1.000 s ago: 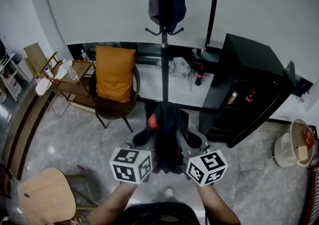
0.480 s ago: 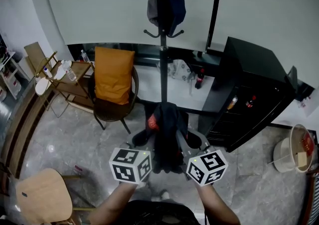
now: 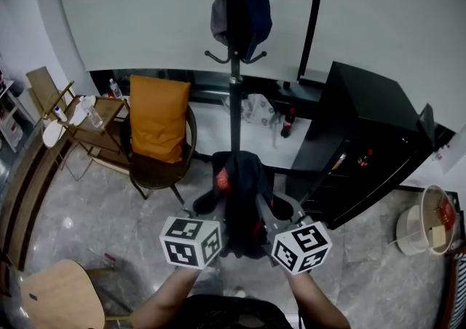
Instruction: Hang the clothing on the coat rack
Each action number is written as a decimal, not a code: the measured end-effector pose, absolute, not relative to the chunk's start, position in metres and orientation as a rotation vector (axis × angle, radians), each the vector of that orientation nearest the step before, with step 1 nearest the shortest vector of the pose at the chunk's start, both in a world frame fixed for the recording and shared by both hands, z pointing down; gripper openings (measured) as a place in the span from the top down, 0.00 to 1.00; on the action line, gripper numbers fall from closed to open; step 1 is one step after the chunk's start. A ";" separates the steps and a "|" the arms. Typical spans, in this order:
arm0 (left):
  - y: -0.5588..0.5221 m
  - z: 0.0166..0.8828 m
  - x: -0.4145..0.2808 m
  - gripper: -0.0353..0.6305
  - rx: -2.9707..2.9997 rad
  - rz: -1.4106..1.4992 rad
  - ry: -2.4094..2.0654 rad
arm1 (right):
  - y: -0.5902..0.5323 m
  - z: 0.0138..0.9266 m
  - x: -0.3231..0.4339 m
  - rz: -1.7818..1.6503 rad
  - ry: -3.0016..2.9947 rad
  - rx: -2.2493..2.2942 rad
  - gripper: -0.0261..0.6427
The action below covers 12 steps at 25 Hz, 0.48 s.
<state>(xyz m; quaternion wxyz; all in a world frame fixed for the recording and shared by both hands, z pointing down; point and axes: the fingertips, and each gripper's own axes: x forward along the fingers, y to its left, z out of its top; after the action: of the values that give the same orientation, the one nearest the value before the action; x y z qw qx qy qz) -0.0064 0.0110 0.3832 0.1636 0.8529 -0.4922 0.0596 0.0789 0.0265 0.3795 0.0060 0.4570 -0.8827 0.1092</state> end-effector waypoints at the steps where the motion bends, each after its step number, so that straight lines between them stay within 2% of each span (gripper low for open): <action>1: 0.005 0.383 -0.008 0.90 2.434 0.170 -1.398 | 0.021 0.379 0.078 0.342 -2.760 1.435 0.93; 12: -0.056 0.380 -0.028 0.90 2.465 0.154 -1.327 | -0.040 0.375 0.057 0.332 -2.710 1.505 0.93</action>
<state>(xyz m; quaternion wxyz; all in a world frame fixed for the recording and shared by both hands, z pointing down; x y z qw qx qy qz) -0.0277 -0.0564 0.3803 0.1678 0.8667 -0.4666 0.0542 0.0573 -0.0403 0.3751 0.0119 0.4827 -0.8692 0.1065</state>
